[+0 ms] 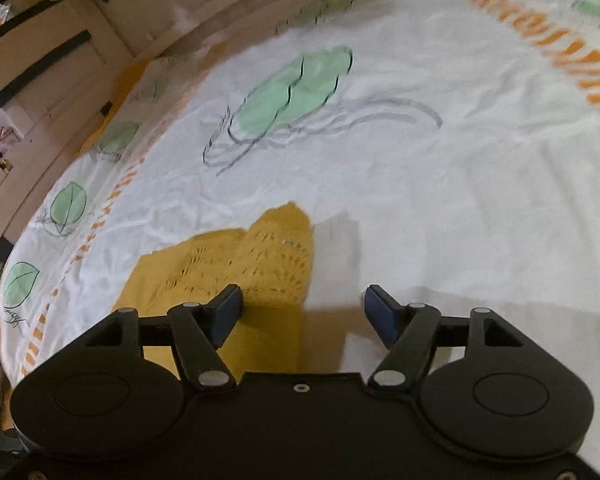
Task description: Fold small clothes
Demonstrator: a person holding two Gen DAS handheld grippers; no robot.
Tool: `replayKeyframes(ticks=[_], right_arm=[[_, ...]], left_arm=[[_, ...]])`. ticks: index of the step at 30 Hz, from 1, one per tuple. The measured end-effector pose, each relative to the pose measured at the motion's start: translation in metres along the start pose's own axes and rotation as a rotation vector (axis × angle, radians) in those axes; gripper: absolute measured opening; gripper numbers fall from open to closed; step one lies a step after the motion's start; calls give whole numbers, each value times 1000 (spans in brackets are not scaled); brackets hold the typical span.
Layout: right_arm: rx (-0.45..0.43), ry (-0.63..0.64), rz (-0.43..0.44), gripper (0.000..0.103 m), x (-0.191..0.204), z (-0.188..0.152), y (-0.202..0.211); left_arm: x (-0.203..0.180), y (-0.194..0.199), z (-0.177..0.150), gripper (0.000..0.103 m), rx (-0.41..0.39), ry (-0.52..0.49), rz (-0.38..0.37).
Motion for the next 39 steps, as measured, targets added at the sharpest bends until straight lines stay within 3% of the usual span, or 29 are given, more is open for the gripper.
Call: replayKeyframes(ticks=[6, 10, 12, 14, 19, 21, 30, 33, 35, 37, 39], right_arm=[[-137, 37, 16, 72, 4, 12, 26], [-192, 155, 8, 71, 24, 13, 32], [-211, 236, 6, 54, 39, 11, 34], [-214, 291, 19, 45, 51, 7, 34], [-194, 363, 24, 45, 70, -3, 23], [-194, 354, 24, 45, 69, -3, 21], [-169, 309, 26, 46, 63, -6, 12], [-151, 286, 25, 47, 59, -5, 6], [-118, 264, 13, 46, 52, -7, -2], [-62, 248, -34, 46, 42, -12, -17], [-38, 224, -56, 46, 34, -14, -26]], left_arm=[[0, 9, -13, 21, -57, -2, 27], [-5, 26, -20, 22, -95, -52, 71], [-13, 37, -19, 22, -122, -101, 86], [-22, 50, -16, 22, -161, -144, 88], [-39, 70, 20, 23, -277, -186, 81], [-39, 69, 39, 31, -303, -192, 98], [-26, 12, 103, 35, -323, -230, 204], [-4, -5, 100, 35, -292, -185, 226], [21, -15, 90, 36, -236, -97, 279], [33, -14, 85, 37, -261, -7, 248], [33, -11, 85, 38, -254, -15, 240]])
Point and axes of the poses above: each gripper's, at about its wrist camera, not at the fingertips, and y roughly against the way its jaws point, x to its left, z to its top, the point moved 10 cm from there along -y, roughly the way its jaws point, and after that the axes turned 8 degrees about -z, right-handed, at the moved point
